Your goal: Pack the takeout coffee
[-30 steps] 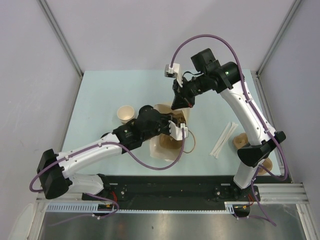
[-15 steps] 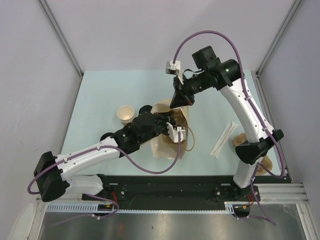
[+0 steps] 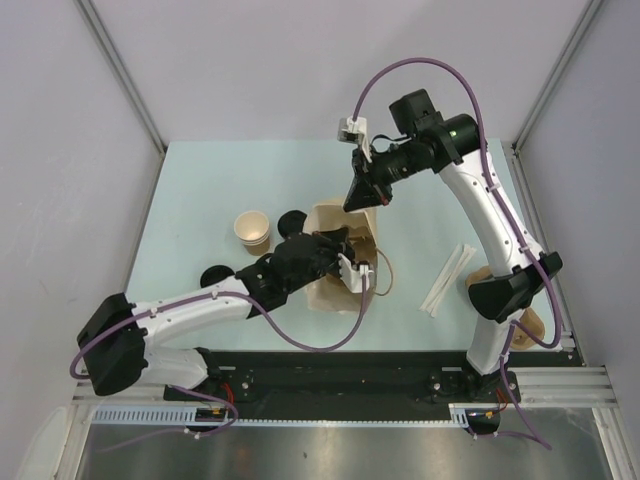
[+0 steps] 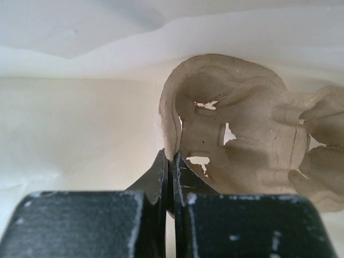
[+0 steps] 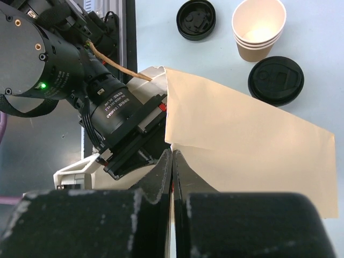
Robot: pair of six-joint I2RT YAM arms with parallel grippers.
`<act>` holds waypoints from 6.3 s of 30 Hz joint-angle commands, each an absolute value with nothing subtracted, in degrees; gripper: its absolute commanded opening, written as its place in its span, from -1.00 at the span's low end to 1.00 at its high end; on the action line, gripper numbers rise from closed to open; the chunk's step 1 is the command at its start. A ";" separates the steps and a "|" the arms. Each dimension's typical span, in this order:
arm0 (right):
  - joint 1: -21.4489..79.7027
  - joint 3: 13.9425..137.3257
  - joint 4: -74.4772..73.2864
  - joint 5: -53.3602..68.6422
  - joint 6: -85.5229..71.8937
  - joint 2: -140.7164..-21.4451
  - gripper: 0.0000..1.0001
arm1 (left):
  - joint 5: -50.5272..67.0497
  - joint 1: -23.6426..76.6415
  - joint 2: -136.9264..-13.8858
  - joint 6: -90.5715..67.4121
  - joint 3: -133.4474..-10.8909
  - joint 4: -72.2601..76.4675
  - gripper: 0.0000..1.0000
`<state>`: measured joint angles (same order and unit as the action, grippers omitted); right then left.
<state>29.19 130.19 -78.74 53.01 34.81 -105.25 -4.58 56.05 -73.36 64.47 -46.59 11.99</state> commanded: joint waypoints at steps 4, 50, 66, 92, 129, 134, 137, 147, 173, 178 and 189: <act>28.04 131.57 -85.25 57.39 36.91 -105.29 -1.00 | -5.62 55.02 -76.29 60.65 -51.32 8.62 -0.63; 24.61 123.67 -73.31 54.14 27.69 -102.04 -1.00 | 12.90 55.19 -67.93 48.92 -80.06 -34.08 0.79; 23.82 116.81 -70.31 55.64 29.00 -97.21 -1.00 | 1.50 56.43 -71.63 57.83 -78.32 -43.59 0.97; 21.36 108.64 -67.42 56.16 33.40 -92.20 -1.00 | -11.16 59.50 -73.92 61.44 -78.40 -48.34 0.99; 18.19 90.09 -40.35 56.78 16.09 -78.23 -1.00 | -11.34 56.16 -71.99 47.29 -88.24 -36.58 0.97; 18.11 84.21 -36.30 56.34 16.07 -75.68 -1.00 | -5.11 52.83 -70.66 36.05 -95.08 -32.88 0.95; 17.84 83.67 -37.70 57.21 20.63 -75.85 -1.00 | -0.89 49.24 -72.58 27.18 -103.07 -32.43 0.93; 14.33 84.82 -45.26 56.34 26.10 -74.18 -1.00 | 6.67 32.87 -74.02 8.61 -110.05 -32.09 0.96; 19.77 82.88 -47.90 50.54 26.63 -72.07 -1.00 | 6.96 53.00 -65.56 35.07 -75.32 -31.12 0.69; 20.30 82.71 -48.78 50.19 27.42 -72.16 -1.00 | 0.09 52.91 -67.76 32.52 -75.07 -30.32 0.73; 20.92 82.71 -47.64 49.75 27.42 -73.04 -1.00 | -11.34 53.00 -64.27 42.35 -70.85 -22.33 0.88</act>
<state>20.49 82.39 -48.95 49.84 26.76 -73.63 -7.38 52.90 -68.25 36.42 -72.79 -28.29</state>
